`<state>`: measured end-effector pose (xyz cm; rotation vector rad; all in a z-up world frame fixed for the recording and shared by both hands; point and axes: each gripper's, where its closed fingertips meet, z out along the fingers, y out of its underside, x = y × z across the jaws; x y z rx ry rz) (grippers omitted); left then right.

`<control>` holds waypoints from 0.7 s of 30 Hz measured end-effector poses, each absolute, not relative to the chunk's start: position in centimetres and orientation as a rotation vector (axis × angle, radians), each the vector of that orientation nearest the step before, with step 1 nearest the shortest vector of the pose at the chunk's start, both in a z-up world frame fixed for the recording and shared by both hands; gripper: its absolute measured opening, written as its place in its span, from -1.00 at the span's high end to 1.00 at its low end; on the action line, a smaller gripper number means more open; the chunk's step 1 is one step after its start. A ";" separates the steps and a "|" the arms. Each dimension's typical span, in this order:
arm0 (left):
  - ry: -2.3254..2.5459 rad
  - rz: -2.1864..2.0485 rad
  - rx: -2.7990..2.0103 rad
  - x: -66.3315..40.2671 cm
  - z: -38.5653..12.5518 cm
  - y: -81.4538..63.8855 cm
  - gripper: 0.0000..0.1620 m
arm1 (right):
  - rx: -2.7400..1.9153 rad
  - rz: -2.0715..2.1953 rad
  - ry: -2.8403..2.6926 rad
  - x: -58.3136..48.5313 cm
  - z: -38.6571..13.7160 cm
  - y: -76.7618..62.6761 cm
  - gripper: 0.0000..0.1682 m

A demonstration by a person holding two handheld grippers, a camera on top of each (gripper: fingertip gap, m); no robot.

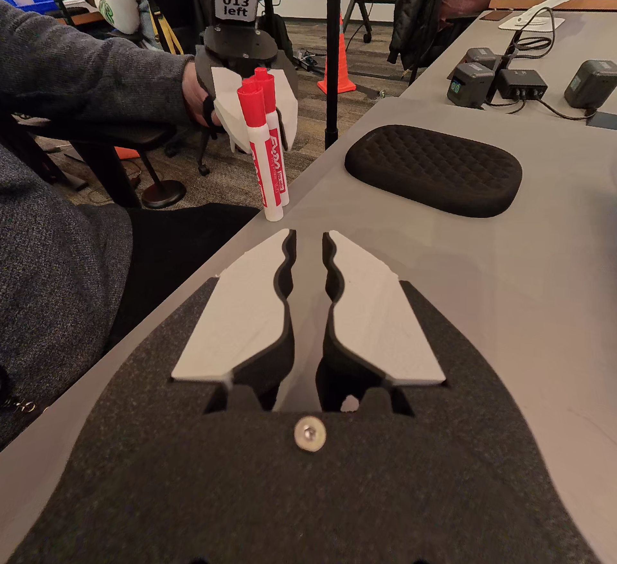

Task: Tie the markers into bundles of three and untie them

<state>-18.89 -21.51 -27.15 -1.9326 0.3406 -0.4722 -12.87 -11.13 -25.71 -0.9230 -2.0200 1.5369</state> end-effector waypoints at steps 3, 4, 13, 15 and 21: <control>0.342 -0.473 -1.948 -18.9 -27.5 -21.4 0.68 | -0.923 1.537 -2.023 -12.9 -25.7 -11.2 0.83; 0.344 -0.461 -1.961 -19.1 -27.8 -21.4 0.69 | -0.922 1.537 -2.023 -12.9 -25.7 -11.2 0.83; 0.362 -0.469 -1.965 -18.8 -28.1 -21.2 0.78 | -0.921 1.538 -2.024 -12.9 -25.7 -11.2 0.84; 0.361 -0.454 -1.962 -18.9 -28.1 -21.1 0.78 | -0.921 1.538 -2.025 -12.8 -25.7 -11.2 0.84; 0.376 -0.442 -1.946 -18.9 -28.0 -20.9 0.78 | -0.921 1.544 -2.024 -12.8 -25.7 -11.2 0.84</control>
